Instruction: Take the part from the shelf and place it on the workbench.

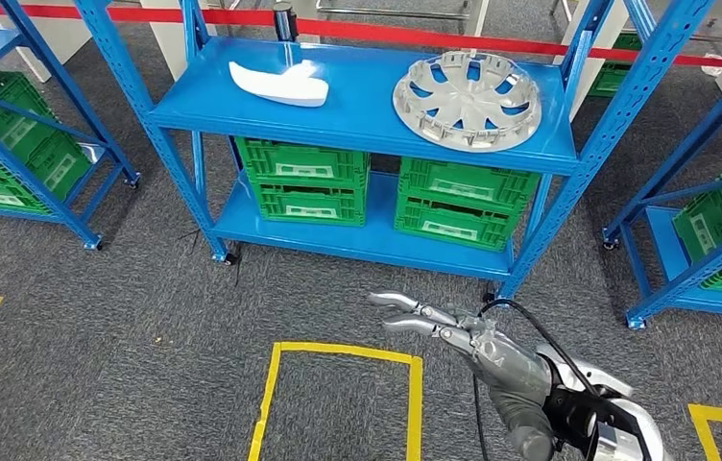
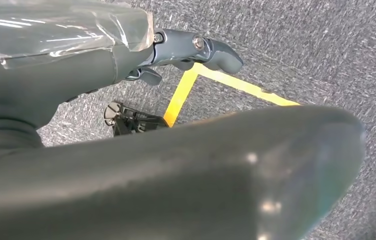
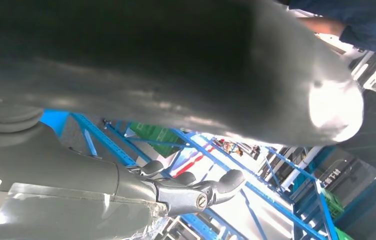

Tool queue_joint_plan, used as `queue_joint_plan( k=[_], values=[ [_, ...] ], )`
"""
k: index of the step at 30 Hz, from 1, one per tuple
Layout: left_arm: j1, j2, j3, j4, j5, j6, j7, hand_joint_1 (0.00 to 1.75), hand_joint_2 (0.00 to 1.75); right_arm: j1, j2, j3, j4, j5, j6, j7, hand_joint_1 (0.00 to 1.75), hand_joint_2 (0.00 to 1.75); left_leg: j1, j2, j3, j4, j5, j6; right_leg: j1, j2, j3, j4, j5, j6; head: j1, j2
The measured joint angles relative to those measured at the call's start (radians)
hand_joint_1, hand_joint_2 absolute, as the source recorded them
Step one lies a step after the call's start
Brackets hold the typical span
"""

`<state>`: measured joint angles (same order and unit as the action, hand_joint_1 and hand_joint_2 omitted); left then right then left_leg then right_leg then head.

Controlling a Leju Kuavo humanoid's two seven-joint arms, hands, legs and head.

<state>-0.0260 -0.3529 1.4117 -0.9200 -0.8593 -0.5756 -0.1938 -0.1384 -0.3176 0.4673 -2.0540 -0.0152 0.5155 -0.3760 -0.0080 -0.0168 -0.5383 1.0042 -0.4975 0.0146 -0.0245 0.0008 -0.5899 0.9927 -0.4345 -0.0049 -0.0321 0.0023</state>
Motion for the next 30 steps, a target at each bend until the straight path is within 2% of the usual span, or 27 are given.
queue_joint_plan(
  k=[1,2,4,5,6,7,9,10,11,12,13,15,17,19,20,21,22,24,25,27,29,30],
  values=[
    [0.0,0.0,0.0,-0.002,0.0,0.0,0.0,0.0,0.0,0.0,-0.001,0.0,0.001,-0.001,-0.001,-0.001,0.0,0.0,0.003,0.001,-0.014,0.032,-0.016,-0.007,-0.004,0.0,0.006,-0.002,-0.002,-0.006,-0.001,0.0],
    [0.0,0.001,0.001,-0.004,0.0,0.0,0.0,0.0,0.0,0.0,-0.001,0.001,0.001,-0.002,-0.001,-0.001,0.0,0.0,0.007,0.003,-0.042,0.085,-0.039,-0.014,-0.006,0.0,0.011,-0.003,-0.006,-0.011,-0.002,0.0],
    [0.0,0.001,0.003,-0.005,0.002,0.0,0.002,0.0,0.0,0.001,-0.002,0.004,0.005,-0.007,-0.001,-0.002,0.0,0.0,0.014,0.005,-0.126,0.227,-0.086,-0.026,-0.006,-0.001,0.019,-0.003,-0.015,-0.016,-0.004,0.0],
    [0.001,0.002,0.004,-0.006,0.005,0.0,0.004,0.0,0.0,0.002,-0.003,0.005,0.007,-0.011,-0.001,-0.003,0.0,0.0,0.017,0.006,-0.16,0.274,-0.092,-0.03,-0.006,0.0,0.023,-0.003,-0.019,-0.015,-0.004,0.0],
    [0.003,0.002,0.005,-0.008,0.008,0.0,0.006,0.0,0.0,0.002,-0.003,0.006,0.01,-0.014,-0.001,-0.004,0.0,0.0,0.019,0.008,-0.177,0.285,-0.078,-0.031,-0.006,0.001,0.028,-0.003,-0.024,-0.015,-0.004,0.0],
    [0.004,0.002,0.006,-0.01,0.013,0.0,0.008,0.0,0.0,0.002,-0.004,0.006,0.011,-0.017,-0.002,-0.005,0.0,0.0,0.021,0.01,-0.172,0.253,-0.044,-0.031,-0.006,0.002,0.035,-0.003,-0.029,-0.013,-0.004,0.0],
    [0.006,0.002,0.006,-0.015,0.02,0.001,0.011,0.0,0.0,0.002,-0.005,0.007,0.013,-0.019,-0.003,-0.007,0.0,0.0,0.02,0.012,-0.117,0.114,0.038,-0.023,-0.006,0.003,0.052,-0.003,-0.041,-0.007,-0.004,0.0],
    [0.006,0.003,0.007,-0.019,0.023,0.0,0.012,0.0,0.0,0.002,-0.005,0.008,0.014,-0.02,-0.004,-0.008,0.0,0.0,0.017,0.013,-0.09,0.053,0.061,-0.016,-0.003,0.003,0.058,-0.004,-0.047,-0.002,-0.003,0.0],
    [0.006,0.003,0.006,-0.023,0.026,0.0,0.013,0.0,0.0,0.002,-0.005,0.008,0.014,-0.021,-0.004,-0.008,0.0,0.0,0.014,0.014,-0.072,0.015,0.069,-0.009,-0.002,0.003,0.062,-0.006,-0.052,0.003,-0.003,0.0],
    [0.007,0.003,0.006,-0.027,0.03,-0.001,0.015,0.0,0.0,0.002,-0.005,0.008,0.014,-0.021,-0.004,-0.009,0.0,0.0,0.01,0.014,-0.065,-0.002,0.065,-0.001,0.0,0.003,0.065,-0.003,-0.053,0.011,-0.003,0.0],
    [0.008,0.003,0.006,-0.031,0.035,-0.001,0.018,0.0,0.0,0.002,-0.005,0.008,0.014,-0.022,-0.004,-0.009,0.0,0.0,0.008,0.014,-0.062,-0.007,0.059,0.008,0.001,0.003,0.069,-0.002,-0.051,0.019,-0.003,0.0],
    [0.012,0.003,0.006,-0.037,0.043,-0.001,0.022,0.0,0.0,0.003,-0.005,0.008,0.014,-0.023,-0.004,-0.008,0.0,0.0,0.01,0.013,-0.041,-0.019,0.057,0.023,-0.001,0.001,0.068,0.019,-0.053,0.028,-0.002,0.0],
    [0.014,0.003,0.005,-0.042,0.049,-0.001,0.025,0.0,0.0,0.002,-0.006,0.008,0.015,-0.024,-0.004,-0.008,0.0,0.0,0.011,0.011,-0.019,-0.026,0.055,0.033,-0.002,0.0,0.025,0.097,-0.084,0.024,0.001,0.0],
    [0.014,0.002,0.002,-0.043,0.054,0.0,0.029,0.0,0.0,0.004,-0.006,0.008,0.016,-0.024,-0.004,-0.007,0.0,0.0,0.007,0.01,-0.013,-0.026,0.048,0.039,0.0,0.0,-0.056,0.225,-0.127,0.019,0.003,0.0],
    [0.015,0.001,0.0,-0.043,0.058,0.002,0.031,0.0,0.0,0.006,-0.006,0.009,0.017,-0.024,-0.004,-0.007,0.0,0.0,0.005,0.008,-0.009,-0.026,0.044,0.04,0.0,0.0,-0.093,0.272,-0.14,0.02,0.003,0.0],
    [0.017,0.001,-0.002,-0.043,0.062,0.004,0.033,0.0,0.0,0.007,-0.007,0.009,0.018,-0.024,-0.004,-0.007,0.0,0.0,0.003,0.007,-0.003,-0.026,0.038,0.041,0.0,0.0,-0.117,0.288,-0.14,0.023,0.003,0.0],
    [0.018,0.0,-0.004,-0.043,0.066,0.006,0.036,0.0,0.0,0.008,-0.007,0.009,0.018,-0.025,-0.004,-0.007,0.0,0.0,0.002,0.005,0.006,-0.026,0.03,0.04,0.0,0.0,-0.12,0.265,-0.121,0.029,0.003,0.0],
    [0.021,0.0,-0.009,-0.043,0.071,0.008,0.038,0.0,0.0,0.009,-0.008,0.01,0.019,-0.025,-0.004,-0.007,0.0,0.0,0.001,0.002,0.025,-0.026,0.013,0.035,0.001,0.0,-0.083,0.133,-0.042,0.042,0.004,0.0],
    [0.022,0.0,-0.011,-0.043,0.072,0.008,0.039,0.0,0.0,0.009,-0.008,0.01,0.019,-0.025,-0.004,-0.007,0.0,0.0,-0.001,0.001,0.036,-0.024,0.005,0.032,0.002,-0.001,-0.062,0.07,-0.007,0.042,0.004,0.0],
    [0.023,-0.001,-0.015,-0.043,0.074,0.009,0.04,0.0,0.0,0.009,-0.009,0.01,0.02,-0.025,-0.004,-0.006,0.0,0.0,-0.004,-0.001,0.044,-0.022,-0.009,0.023,0.006,-0.002,-0.041,0.009,0.018,0.024,0.005,0.0],
    [0.025,-0.001,-0.017,-0.043,0.078,0.01,0.042,0.0,0.0,0.009,-0.009,0.011,0.02,-0.026,-0.004,-0.005,0.0,0.0,-0.005,-0.001,0.05,-0.017,-0.016,0.013,0.01,-0.001,-0.034,0.006,0.013,0.002,0.004,0.0],
    [0.026,-0.001,-0.019,-0.044,0.081,0.01,0.043,0.0,0.0,0.008,-0.009,0.011,0.02,-0.027,-0.003,-0.005,0.0,0.0,-0.004,0.0,0.051,-0.012,-0.019,0.008,0.009,0.001,-0.026,0.005,0.015,-0.005,0.004,0.0]
  ],
)
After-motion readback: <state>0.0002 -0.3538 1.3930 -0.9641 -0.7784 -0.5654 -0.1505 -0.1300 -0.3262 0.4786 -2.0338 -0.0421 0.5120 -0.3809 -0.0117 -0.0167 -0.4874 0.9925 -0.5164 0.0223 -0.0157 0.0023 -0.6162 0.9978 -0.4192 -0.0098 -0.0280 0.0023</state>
